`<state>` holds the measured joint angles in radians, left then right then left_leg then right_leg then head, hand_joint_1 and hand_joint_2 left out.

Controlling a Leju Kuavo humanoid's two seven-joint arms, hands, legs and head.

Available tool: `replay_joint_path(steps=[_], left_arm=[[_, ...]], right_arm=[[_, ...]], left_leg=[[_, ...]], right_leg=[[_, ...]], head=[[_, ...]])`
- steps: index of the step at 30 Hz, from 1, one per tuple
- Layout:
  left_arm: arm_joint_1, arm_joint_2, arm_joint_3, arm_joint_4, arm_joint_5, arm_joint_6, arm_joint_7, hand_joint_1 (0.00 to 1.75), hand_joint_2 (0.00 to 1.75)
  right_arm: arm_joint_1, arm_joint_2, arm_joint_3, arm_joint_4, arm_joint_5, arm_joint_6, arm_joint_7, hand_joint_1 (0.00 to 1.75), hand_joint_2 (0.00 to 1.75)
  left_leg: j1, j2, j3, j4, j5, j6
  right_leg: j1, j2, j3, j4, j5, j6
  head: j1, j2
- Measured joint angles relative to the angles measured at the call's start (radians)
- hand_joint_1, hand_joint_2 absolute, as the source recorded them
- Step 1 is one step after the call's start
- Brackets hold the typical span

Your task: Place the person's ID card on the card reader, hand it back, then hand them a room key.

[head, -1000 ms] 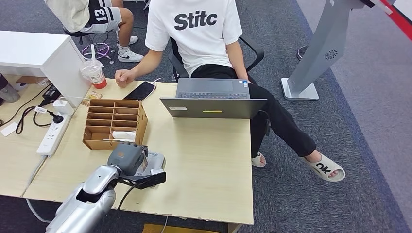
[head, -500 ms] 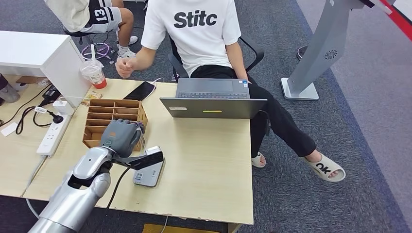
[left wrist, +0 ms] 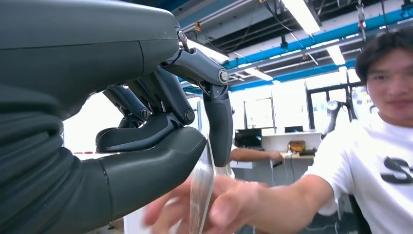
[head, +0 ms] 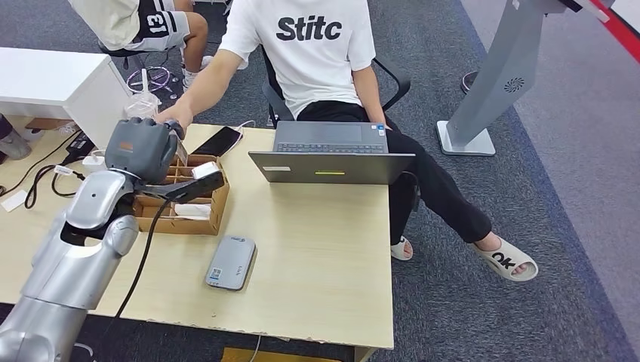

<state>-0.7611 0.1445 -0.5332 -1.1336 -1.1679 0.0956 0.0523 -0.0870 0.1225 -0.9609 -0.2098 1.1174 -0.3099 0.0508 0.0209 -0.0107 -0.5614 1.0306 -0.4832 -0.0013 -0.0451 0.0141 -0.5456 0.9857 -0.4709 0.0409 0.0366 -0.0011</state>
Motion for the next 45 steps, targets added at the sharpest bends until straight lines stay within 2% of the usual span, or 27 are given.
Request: replay_joint_path(steps=[5, 16, 17, 20, 21, 25, 32, 36, 40, 45], left_arm=[[-0.038, 0.001, 0.028, 0.006, 0.010, -0.003, 0.000, 1.75, 1.75], [-0.039, -0.007, 0.054, 0.007, 0.046, 0.011, -0.020, 1.75, 1.75], [-0.040, -0.009, 0.056, 0.007, 0.048, 0.013, -0.020, 1.39, 1.75], [-0.039, -0.016, 0.063, 0.007, 0.061, 0.022, -0.021, 0.08, 1.75], [-0.039, -0.019, 0.066, 0.007, 0.067, 0.030, -0.022, 0.00, 1.75], [-0.033, -0.034, 0.082, 0.005, 0.079, 0.078, -0.032, 0.00, 0.00], [0.002, -0.051, 0.096, -0.025, 0.093, 0.121, -0.041, 0.00, 0.00], [0.040, -0.052, 0.107, -0.055, 0.111, 0.125, -0.058, 0.00, 1.75], [0.110, -0.045, 0.113, -0.111, 0.151, 0.115, -0.089, 0.00, 1.75], [0.222, -0.015, 0.114, -0.196, 0.180, 0.096, -0.112, 0.00, 1.75]], right_arm=[[0.000, 0.000, 0.000, 0.000, 0.004, -0.001, 0.002, 0.00, 1.75], [0.000, -0.001, 0.000, 0.000, 0.012, -0.003, 0.019, 0.00, 1.75], [0.000, -0.001, 0.000, 0.000, 0.012, -0.003, 0.018, 0.00, 1.75], [0.000, -0.001, 0.000, 0.000, 0.014, -0.003, 0.013, 0.00, 1.75], [0.000, -0.001, 0.000, 0.000, 0.015, -0.003, 0.012, 0.00, 1.75], [0.000, -0.001, 0.000, 0.000, 0.021, -0.002, 0.012, 0.00, 1.75], [0.000, -0.001, 0.000, 0.000, 0.024, -0.001, 0.018, 0.00, 1.75], [0.000, -0.001, -0.001, 0.000, 0.022, 0.000, 0.018, 0.00, 1.75], [0.000, -0.001, -0.005, 0.000, 0.012, 0.000, 0.018, 0.00, 1.75], [0.001, -0.001, -0.021, 0.000, 0.003, 0.001, 0.017, 0.00, 1.75]], left_leg=[[0.000, 0.000, 0.000, 0.000, 0.000, 0.000], [0.000, 0.000, 0.000, 0.000, 0.000, 0.000], [0.000, 0.000, 0.000, 0.000, 0.000, 0.000], [0.000, 0.000, 0.000, 0.000, 0.000, 0.000], [0.000, 0.000, 0.000, 0.000, 0.000, 0.000], [0.000, 0.000, 0.000, 0.000, 0.000, 0.000], [0.000, 0.000, 0.000, 0.000, 0.000, 0.000], [0.000, 0.000, 0.000, 0.000, 0.000, 0.000], [0.000, 0.000, 0.000, 0.000, 0.000, 0.000], [0.000, 0.000, -0.001, 0.000, 0.000, 0.000]], right_leg=[[0.000, 0.000, 0.000, 0.000, 0.000, 0.000], [0.000, 0.000, 0.000, 0.000, 0.000, 0.000], [0.000, 0.000, 0.000, 0.000, 0.000, 0.000], [0.000, 0.000, 0.000, 0.000, 0.000, 0.000], [0.000, 0.000, 0.000, 0.000, 0.000, 0.000], [0.000, 0.000, 0.000, 0.000, 0.000, 0.000], [0.000, 0.000, 0.000, 0.000, 0.000, 0.000], [0.000, 0.000, 0.000, 0.000, 0.000, 0.000], [0.000, 0.000, 0.000, 0.000, 0.000, 0.000], [0.000, 0.000, -0.001, 0.000, 0.000, 0.000]], head=[[0.000, 0.000], [0.000, 0.000], [0.000, 0.000], [0.000, 0.000], [0.000, 0.000], [0.000, 0.000], [0.000, 0.000], [0.000, 0.000], [0.000, 0.000], [0.000, 0.000]])
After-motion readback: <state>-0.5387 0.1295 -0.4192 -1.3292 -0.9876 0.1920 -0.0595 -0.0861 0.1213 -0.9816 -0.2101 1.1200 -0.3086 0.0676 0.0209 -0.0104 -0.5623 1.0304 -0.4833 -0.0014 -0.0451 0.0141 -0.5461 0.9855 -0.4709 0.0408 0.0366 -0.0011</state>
